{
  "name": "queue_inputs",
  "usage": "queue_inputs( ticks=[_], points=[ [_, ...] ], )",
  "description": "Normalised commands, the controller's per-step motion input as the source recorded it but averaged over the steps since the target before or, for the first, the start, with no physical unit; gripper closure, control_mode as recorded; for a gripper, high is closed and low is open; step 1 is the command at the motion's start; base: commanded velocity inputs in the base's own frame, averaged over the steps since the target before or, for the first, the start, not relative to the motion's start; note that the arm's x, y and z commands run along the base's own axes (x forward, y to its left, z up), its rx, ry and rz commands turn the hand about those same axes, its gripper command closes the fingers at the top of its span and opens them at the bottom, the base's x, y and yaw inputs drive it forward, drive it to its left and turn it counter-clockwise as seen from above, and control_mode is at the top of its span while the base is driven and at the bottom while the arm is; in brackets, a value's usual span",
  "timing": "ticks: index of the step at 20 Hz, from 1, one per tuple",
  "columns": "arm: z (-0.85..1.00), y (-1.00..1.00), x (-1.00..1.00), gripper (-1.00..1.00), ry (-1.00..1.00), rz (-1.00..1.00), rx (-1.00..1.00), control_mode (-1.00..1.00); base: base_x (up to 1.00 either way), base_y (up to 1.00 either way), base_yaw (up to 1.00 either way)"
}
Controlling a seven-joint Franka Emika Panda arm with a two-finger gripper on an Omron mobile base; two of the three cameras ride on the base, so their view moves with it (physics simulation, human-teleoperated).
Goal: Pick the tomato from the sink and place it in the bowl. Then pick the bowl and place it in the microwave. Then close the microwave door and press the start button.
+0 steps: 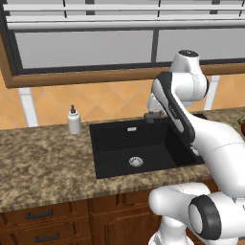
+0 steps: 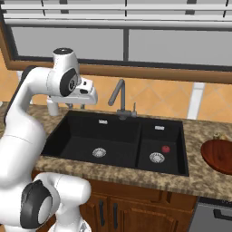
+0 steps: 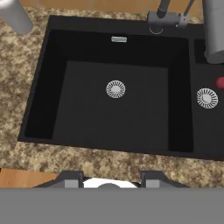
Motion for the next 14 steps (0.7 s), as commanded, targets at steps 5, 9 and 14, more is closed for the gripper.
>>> queue_inputs(
  ticks=[5,9,14],
  points=[
    [-0.02,-0.23,-0.33,-1.00,-0.01,-0.04,0.00,-1.00,0.00,0.00,0.00],
    [-0.19,-0.60,-0.85,-1.00,0.01,-0.15,0.00,-1.00,0.00,0.00,0.00],
    [-0.23,-0.89,-0.97,-1.00,-0.01,-0.30,0.00,-1.00,0.00,0.00,0.00]
  ],
)
